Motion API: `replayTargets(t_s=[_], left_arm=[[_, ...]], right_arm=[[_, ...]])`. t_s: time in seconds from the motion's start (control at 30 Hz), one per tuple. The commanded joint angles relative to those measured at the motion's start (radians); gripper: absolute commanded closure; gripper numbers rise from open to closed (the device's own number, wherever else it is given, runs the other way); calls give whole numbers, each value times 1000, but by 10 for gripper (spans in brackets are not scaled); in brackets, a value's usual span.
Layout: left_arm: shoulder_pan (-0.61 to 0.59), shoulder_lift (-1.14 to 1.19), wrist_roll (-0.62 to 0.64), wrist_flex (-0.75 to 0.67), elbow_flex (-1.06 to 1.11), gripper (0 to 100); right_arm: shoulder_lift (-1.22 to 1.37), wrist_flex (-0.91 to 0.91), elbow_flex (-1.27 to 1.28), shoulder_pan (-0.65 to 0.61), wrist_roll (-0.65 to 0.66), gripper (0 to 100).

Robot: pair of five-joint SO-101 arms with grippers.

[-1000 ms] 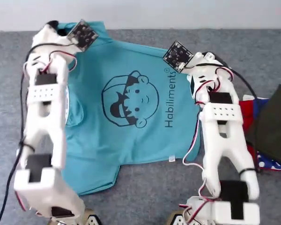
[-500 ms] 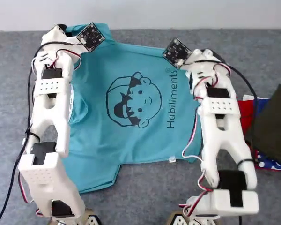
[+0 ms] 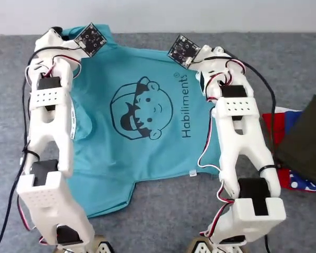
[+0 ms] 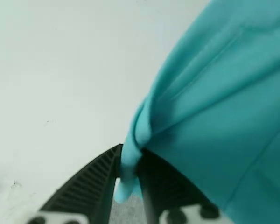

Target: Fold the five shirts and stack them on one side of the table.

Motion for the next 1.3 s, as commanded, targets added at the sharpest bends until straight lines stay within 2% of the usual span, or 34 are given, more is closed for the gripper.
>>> replayTargets(t_s=[0.0,0.33,0.6,0.7,0.83,1.1,1.27], left_arm=[[14,-152,-8,126,-19,987],[29,-499,-6,758,188,987],[12,-700,-8,1154,390,987],[-20,-753,-8,1194,483,987],[-54,-818,-8,1194,641,987],[-32,-921,-9,1151,878,987],[-37,-968,-8,1115,937,986]], right_arm=[[-39,151,-75,-2,3,988],[-160,671,-78,2,3,988],[-180,931,-78,39,-2,988],[-173,1003,-77,65,-54,988],[-177,1053,-5,67,-61,988],[-174,1020,132,68,-68,987],[-173,992,161,70,-64,987]])
